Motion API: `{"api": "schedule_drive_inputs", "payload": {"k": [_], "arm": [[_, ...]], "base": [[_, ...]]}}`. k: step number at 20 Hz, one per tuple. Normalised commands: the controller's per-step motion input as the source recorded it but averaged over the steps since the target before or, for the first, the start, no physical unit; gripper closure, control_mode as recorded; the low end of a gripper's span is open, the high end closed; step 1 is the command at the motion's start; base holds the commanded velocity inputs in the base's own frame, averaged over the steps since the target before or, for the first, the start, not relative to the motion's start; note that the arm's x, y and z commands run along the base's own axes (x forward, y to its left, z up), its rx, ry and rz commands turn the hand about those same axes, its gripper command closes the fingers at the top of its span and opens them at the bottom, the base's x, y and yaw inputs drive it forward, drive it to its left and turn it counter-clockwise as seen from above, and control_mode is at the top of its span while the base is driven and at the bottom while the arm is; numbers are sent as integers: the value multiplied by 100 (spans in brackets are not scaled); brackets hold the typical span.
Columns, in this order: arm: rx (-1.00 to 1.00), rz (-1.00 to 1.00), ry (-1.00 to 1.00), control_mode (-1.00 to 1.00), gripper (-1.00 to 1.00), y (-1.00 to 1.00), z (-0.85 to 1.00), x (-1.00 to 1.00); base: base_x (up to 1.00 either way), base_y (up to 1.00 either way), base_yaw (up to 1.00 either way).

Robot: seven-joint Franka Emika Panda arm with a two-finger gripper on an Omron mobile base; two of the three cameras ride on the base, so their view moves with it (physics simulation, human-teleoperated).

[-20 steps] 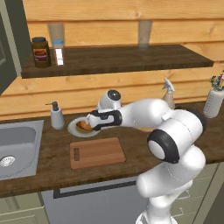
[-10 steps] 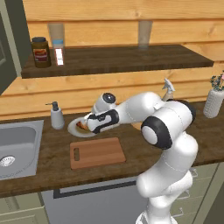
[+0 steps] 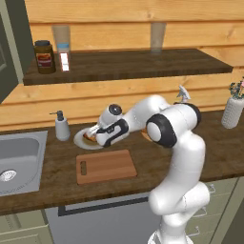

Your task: From the different types of pastries on the counter, select a croissant and place it on the cutting board. Then retrieve a jar of jam from the cabinet and place it alongside the croissant on the cutting board.

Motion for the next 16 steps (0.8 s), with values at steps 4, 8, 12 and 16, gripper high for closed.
{"api": "schedule_drive_inputs", "payload": {"k": [4,8,12,16], "arm": [[0,0,4,-100,-100,31,-32,35],[0,0,1,-100,-100,23,-29,37],[0,0,1,-100,-100,20,-31,38],[0,0,2,-100,100,19,-33,37]], "base": [[0,0,0],[0,0,0],[0,0,0],[0,0,0]]}}
